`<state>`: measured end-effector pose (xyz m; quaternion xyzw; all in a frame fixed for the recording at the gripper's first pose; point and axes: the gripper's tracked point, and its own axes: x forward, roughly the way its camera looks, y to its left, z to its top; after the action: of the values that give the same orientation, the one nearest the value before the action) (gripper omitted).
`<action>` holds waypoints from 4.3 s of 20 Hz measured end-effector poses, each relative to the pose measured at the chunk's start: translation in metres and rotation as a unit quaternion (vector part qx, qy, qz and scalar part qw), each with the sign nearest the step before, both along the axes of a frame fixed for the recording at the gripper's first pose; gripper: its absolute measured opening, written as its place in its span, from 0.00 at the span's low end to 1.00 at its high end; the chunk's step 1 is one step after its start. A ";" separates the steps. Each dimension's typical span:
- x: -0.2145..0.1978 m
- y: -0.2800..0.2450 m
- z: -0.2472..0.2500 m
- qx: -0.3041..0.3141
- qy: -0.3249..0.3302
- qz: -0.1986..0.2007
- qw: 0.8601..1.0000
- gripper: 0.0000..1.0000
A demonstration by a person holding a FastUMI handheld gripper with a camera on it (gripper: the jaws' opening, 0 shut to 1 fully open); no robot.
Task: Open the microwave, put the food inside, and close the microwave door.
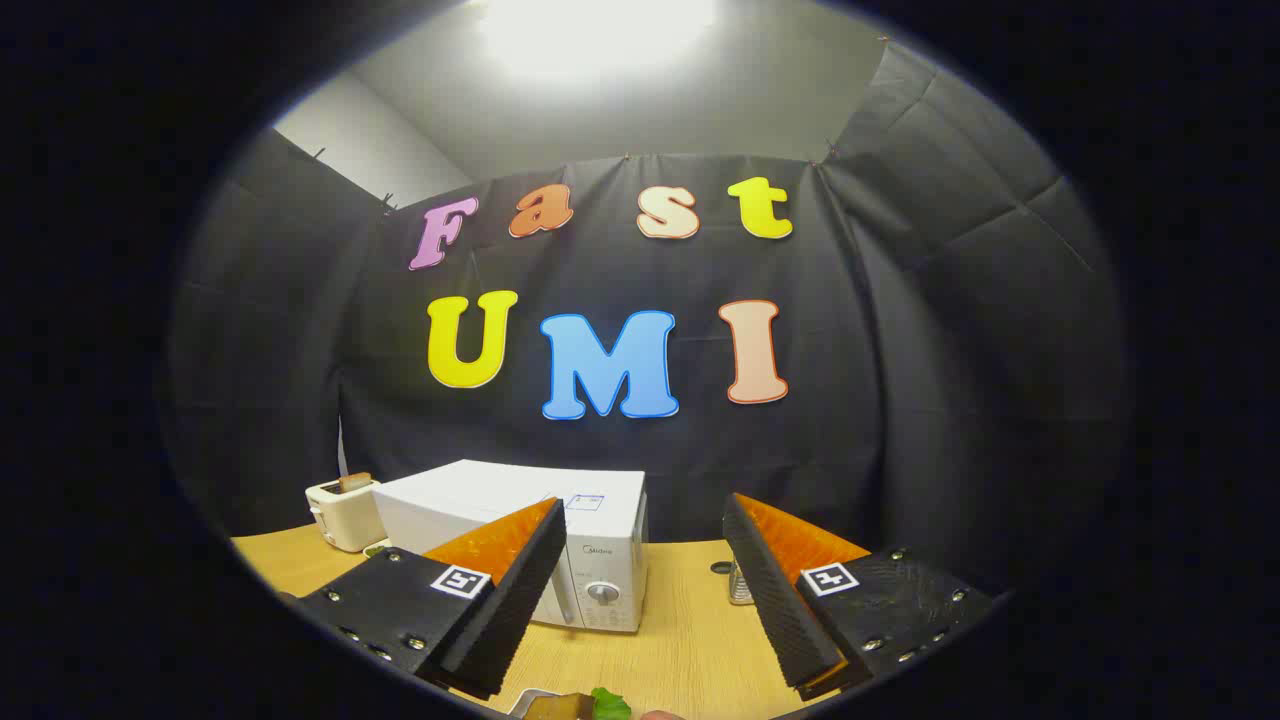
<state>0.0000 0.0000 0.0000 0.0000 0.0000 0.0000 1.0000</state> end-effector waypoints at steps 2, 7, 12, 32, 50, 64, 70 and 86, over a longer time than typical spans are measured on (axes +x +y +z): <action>-0.001 -0.002 0.008 0.001 -0.006 -0.004 1.000 0.98; 0.003 -0.004 0.015 0.003 -0.007 -0.012 1.000 0.97; 0.010 -0.001 0.004 0.001 0.003 -0.010 1.000 0.97; 0.022 0.031 -0.014 0.009 0.014 0.011 1.000 0.97; 0.135 0.119 -0.153 0.018 0.102 0.020 0.994 0.98; 0.168 0.119 -0.198 -0.004 0.134 -0.023 0.991 0.45; 0.163 0.120 -0.197 0.006 0.133 -0.029 0.991 0.18; 0.152 0.124 -0.196 0.039 0.127 -0.032 0.991 0.10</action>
<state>0.1521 0.1240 -0.1959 0.0391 0.1272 -0.0318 0.9906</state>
